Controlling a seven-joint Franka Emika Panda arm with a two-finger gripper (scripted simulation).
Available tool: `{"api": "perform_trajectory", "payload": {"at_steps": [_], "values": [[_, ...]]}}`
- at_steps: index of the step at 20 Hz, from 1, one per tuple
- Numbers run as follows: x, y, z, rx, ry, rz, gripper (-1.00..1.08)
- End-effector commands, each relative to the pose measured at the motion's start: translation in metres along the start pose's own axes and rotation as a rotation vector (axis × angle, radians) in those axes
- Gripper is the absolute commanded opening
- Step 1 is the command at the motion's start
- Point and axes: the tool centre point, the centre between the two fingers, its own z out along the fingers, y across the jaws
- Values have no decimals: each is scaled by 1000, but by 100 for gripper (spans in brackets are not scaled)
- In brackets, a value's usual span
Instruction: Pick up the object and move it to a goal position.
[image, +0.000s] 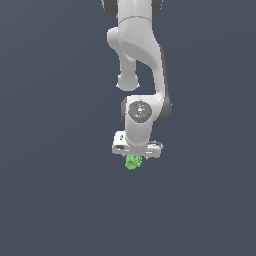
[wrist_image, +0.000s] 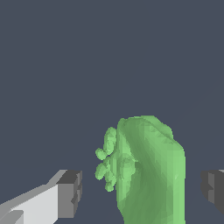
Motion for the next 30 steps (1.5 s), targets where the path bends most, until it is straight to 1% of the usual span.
{"api": "perform_trajectory", "payload": {"at_steps": [1, 6, 7, 21, 26, 30], "values": [[0, 0, 11, 0, 0, 1, 100], [1, 0, 17, 0, 1, 1, 100], [1, 0, 17, 0, 1, 1, -100], [0, -1, 13, 0, 1, 1, -100], [-4, -2, -3, 0, 1, 1, -100], [-10, -5, -25, 0, 1, 1, -100]]}}
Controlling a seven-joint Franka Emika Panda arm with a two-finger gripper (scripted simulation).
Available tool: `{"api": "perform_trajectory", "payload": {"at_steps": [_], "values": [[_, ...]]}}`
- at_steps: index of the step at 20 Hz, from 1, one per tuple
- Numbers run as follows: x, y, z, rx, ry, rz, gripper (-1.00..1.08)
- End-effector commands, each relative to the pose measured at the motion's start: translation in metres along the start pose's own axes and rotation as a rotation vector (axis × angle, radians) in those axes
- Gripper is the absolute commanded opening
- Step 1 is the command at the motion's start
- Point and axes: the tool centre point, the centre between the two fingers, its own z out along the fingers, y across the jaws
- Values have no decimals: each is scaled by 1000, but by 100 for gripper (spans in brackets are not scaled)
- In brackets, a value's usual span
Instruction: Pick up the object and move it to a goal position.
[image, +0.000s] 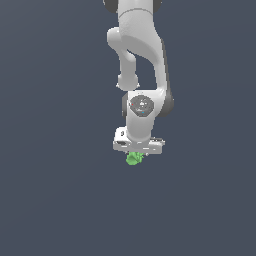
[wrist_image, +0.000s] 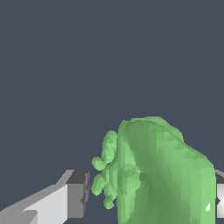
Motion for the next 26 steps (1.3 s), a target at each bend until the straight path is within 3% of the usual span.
{"api": "perform_trajectory", "payload": {"at_steps": [1, 8, 26], "values": [[-4, -2, -16, 0, 1, 0, -100], [-21, -9, -80, 0, 1, 0, -100], [-74, -33, -291, -1, 2, 0, -100]]}}
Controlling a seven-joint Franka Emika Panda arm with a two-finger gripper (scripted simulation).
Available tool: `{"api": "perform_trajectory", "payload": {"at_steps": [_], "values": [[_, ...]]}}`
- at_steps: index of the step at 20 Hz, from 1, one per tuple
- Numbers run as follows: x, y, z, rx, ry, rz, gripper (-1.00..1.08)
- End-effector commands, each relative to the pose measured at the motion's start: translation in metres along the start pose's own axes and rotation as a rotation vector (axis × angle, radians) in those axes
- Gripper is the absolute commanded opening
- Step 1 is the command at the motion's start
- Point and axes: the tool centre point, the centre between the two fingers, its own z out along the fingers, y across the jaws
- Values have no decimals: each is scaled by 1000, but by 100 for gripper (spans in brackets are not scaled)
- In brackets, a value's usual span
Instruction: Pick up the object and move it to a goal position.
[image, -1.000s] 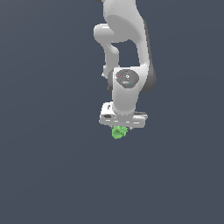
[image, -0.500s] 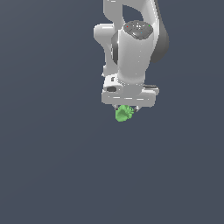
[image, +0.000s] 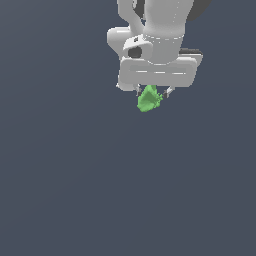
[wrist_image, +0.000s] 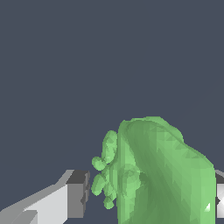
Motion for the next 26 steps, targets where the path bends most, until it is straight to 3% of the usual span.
{"api": "perform_trajectory", "payload": {"at_steps": [1, 13, 26], "values": [[-7, -3, -28, 0, -1, 0, -100], [-26, -15, -121, 0, -1, 0, -100], [-27, -18, -139, 1, -1, 0, -100]]}}
